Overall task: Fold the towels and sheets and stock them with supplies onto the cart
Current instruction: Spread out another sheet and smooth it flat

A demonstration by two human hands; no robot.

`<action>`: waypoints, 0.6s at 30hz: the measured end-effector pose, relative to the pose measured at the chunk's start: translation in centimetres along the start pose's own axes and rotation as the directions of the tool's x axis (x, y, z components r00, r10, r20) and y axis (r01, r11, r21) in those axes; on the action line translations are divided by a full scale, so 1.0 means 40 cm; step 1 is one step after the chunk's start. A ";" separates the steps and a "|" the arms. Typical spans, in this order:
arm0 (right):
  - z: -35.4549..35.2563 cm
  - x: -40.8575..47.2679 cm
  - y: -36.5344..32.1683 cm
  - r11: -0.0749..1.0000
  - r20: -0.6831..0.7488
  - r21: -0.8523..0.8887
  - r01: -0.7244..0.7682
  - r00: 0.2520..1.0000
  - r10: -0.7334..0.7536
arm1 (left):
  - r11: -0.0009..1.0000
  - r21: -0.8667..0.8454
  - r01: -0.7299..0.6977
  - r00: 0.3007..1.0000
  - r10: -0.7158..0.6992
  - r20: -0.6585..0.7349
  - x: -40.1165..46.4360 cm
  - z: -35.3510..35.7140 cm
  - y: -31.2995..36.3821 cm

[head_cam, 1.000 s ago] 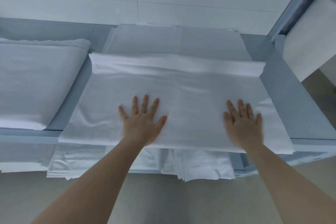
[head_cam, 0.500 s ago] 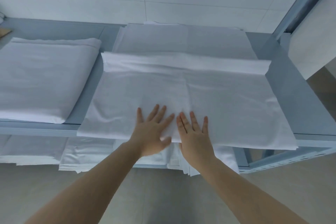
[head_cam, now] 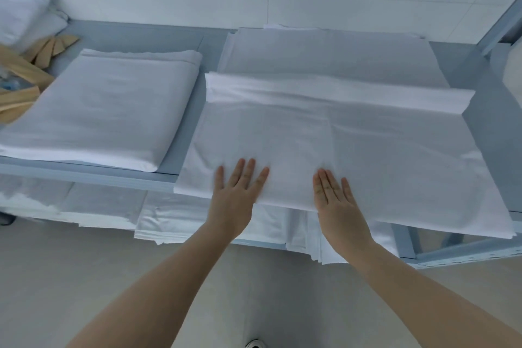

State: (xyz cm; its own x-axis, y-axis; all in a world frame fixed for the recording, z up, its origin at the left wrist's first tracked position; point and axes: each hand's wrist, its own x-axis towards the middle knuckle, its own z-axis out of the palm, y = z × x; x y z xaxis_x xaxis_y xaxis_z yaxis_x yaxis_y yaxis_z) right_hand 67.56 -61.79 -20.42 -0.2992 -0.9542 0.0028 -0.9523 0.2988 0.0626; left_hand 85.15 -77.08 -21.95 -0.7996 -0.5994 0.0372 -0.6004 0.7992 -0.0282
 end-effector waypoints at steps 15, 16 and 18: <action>-0.020 -0.029 0.053 0.981 0.025 0.174 -0.083 0.997 0.080 | 0.985 -0.167 -0.035 0.992 0.054 0.113 0.056 -0.061 0.227; -0.022 -0.029 0.055 0.983 0.002 0.167 -0.072 0.997 0.072 | 0.990 -0.137 -0.032 0.988 0.052 0.148 0.072 -0.057 0.264; -0.018 -0.040 0.077 0.987 -0.065 0.155 -0.030 0.997 0.041 | 0.999 -0.052 0.011 0.985 -0.002 0.170 0.083 -0.048 0.295</action>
State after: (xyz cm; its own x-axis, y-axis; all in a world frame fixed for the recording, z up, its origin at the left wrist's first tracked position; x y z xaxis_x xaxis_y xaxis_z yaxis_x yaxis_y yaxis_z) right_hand 65.15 -59.35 -19.53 -0.3332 -0.9402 0.0705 -0.9407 0.3264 -0.0927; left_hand 75.45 -69.55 -20.24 -0.7890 -0.5998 -0.1329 -0.6076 0.7939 0.0242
